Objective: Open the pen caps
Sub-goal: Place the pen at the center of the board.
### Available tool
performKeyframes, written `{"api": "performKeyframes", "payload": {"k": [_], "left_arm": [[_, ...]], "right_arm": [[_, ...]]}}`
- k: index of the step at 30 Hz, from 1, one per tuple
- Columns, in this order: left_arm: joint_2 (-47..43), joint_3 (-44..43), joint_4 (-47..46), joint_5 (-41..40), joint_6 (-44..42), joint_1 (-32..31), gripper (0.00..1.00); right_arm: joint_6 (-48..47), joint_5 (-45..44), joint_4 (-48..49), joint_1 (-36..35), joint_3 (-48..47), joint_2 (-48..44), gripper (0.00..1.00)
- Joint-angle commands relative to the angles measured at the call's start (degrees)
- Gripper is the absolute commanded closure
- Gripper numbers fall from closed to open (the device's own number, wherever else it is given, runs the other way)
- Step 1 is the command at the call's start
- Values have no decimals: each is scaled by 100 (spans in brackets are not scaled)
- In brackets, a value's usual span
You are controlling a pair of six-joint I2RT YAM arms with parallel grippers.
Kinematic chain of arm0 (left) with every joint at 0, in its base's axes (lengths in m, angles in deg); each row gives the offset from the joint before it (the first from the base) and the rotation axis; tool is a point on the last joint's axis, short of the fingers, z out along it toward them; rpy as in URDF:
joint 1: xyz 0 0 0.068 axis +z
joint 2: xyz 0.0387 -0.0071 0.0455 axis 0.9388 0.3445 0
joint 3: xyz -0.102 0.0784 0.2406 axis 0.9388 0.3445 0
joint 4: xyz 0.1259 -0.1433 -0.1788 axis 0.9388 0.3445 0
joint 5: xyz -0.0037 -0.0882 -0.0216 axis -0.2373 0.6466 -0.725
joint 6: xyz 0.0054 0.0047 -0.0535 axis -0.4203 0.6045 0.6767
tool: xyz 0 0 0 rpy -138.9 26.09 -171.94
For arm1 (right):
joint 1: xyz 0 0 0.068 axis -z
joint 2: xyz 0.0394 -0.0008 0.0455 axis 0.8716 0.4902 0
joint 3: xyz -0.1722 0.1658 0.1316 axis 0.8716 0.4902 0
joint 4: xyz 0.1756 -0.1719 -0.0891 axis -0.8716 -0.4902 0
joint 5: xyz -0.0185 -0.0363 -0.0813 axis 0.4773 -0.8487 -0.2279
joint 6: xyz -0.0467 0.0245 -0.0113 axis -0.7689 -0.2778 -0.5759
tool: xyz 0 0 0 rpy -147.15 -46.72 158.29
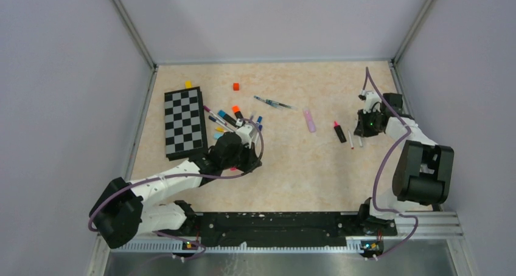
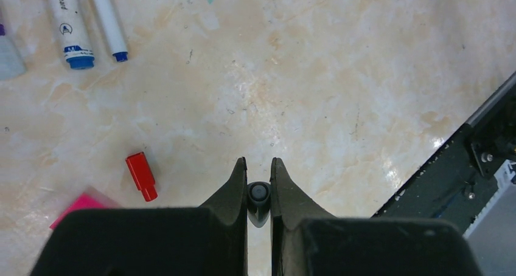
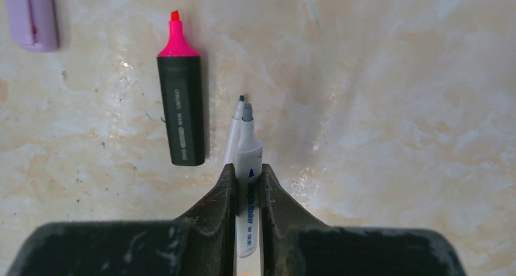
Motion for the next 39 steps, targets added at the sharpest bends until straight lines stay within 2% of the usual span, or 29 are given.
{"api": "performKeyframes", "payload": {"k": [1,4,7,15,26,34,39], "left_arm": [[139,-214,47,-344,-150,-88,100],[178,-198,49,-406,-182,-107,100],[217,-164,44,-454,-194,-115,100],[351,-126,36,-519,-211,-129,100],[565,-186,163,-732,-187,-150,98],[1166,-553,647,-1396,-76,-170,91],[1419,-765,841,-1587,-44,-172,75]], "right_arm": [[164,-255,-15,83,-283,245,97],[173,-115,-54,120,-315,380,93],[189,-20,-83,145,-332,473,85],[201,71,-137,165,-368,594,74],[42,421,-323,217,-445,438,71],[-41,759,-346,218,-404,152,71],[-67,925,-364,218,-404,60,71]]}}
